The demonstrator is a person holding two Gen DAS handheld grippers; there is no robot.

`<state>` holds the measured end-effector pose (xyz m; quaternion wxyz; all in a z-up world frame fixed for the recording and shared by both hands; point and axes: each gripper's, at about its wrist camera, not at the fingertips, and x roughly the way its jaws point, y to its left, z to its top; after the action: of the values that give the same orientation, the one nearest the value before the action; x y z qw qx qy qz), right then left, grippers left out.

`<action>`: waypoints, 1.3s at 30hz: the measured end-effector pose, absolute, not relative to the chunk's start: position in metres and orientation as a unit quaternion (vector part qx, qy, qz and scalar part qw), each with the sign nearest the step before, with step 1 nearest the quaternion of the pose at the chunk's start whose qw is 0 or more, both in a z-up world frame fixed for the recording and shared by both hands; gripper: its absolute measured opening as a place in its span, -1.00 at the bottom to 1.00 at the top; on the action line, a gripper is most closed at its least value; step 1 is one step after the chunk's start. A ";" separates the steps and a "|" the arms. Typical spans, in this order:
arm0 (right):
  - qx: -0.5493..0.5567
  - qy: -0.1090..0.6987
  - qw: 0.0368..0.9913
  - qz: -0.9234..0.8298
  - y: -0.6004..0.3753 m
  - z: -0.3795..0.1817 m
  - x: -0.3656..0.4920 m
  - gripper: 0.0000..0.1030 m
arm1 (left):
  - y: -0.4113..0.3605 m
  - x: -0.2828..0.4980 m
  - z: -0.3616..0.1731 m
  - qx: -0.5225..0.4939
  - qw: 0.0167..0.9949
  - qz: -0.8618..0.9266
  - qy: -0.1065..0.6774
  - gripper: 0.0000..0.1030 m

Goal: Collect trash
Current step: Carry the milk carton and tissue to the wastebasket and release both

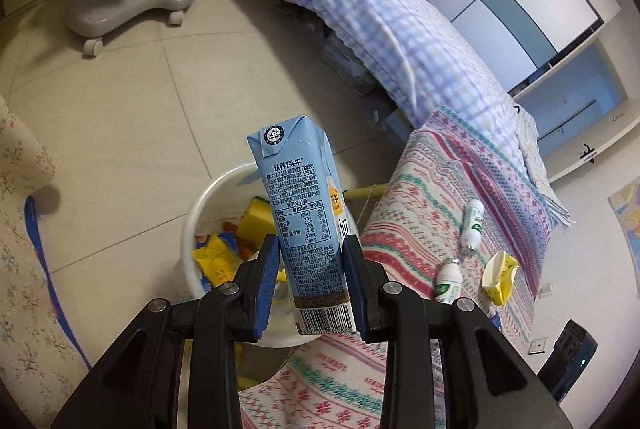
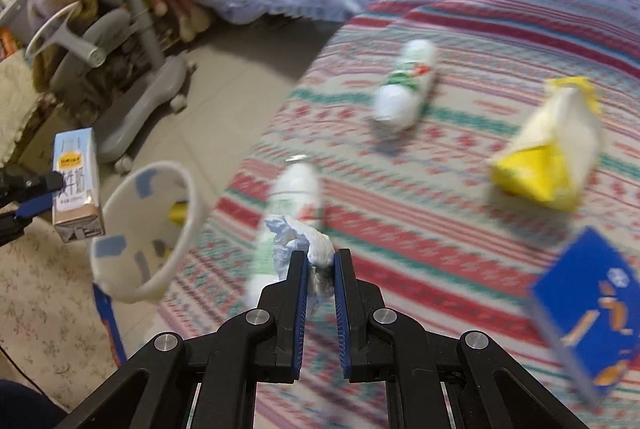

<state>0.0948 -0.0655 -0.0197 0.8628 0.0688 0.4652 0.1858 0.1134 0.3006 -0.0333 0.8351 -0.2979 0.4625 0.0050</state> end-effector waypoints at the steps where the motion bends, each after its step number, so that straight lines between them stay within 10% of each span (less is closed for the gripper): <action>1: 0.067 0.464 0.861 0.196 -0.054 -0.021 0.094 -0.78 | 0.305 0.112 -0.036 -0.302 0.833 0.005 0.464 -0.34; 21: 0.096 0.487 0.834 0.239 0.102 -0.074 0.136 -0.71 | 0.315 0.120 -0.046 -0.266 0.837 0.039 0.477 -0.33; 25: 0.072 0.499 0.842 0.194 0.112 -0.082 0.155 0.14 | 0.313 0.123 -0.051 -0.262 0.832 0.036 0.488 -0.33; 32: 0.058 0.488 0.848 0.198 0.094 -0.076 0.140 0.14 | 0.307 0.134 -0.063 -0.260 0.816 0.049 0.514 -0.29; 35: 0.057 0.484 0.849 0.204 0.080 -0.070 0.130 0.14 | 0.308 0.138 -0.069 -0.226 0.811 0.106 0.529 0.15; 39: 0.054 0.475 0.852 0.214 0.063 -0.055 0.122 0.14 | 0.309 0.137 -0.067 -0.244 0.813 0.100 0.520 0.22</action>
<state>0.1218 0.0625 -0.0553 0.8517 0.0543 0.4753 0.2136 0.1374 0.3091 -0.0673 0.8125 -0.2445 0.5196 0.1003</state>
